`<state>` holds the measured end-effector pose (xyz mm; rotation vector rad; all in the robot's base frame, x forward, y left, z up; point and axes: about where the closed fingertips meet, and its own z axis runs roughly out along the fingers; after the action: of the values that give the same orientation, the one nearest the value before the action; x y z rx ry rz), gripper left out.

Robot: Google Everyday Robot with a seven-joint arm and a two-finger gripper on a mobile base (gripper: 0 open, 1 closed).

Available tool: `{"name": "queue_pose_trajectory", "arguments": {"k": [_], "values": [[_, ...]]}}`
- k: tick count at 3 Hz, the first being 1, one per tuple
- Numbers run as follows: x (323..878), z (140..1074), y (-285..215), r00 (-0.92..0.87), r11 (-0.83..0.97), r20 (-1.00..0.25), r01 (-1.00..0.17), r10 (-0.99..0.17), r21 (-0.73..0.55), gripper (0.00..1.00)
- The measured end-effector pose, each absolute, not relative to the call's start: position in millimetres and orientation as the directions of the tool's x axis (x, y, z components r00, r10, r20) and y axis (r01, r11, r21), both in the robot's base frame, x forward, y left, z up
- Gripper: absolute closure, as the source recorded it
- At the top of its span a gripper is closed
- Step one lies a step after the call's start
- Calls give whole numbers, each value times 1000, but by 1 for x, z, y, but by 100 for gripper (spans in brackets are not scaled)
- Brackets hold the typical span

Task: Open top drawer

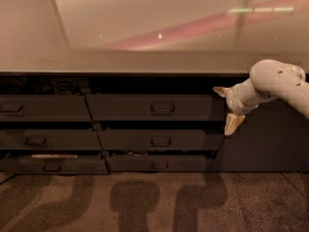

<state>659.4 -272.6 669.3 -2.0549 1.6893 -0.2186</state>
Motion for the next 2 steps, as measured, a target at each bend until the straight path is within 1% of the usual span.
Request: {"name": "queue_pose_trajectory", "arguments": {"k": [1, 2], "values": [[661, 665, -272, 264, -135, -255, -891, -930, -433, 0], [668, 681, -268, 298, -145, -298, -884, -907, -444, 0]]}}
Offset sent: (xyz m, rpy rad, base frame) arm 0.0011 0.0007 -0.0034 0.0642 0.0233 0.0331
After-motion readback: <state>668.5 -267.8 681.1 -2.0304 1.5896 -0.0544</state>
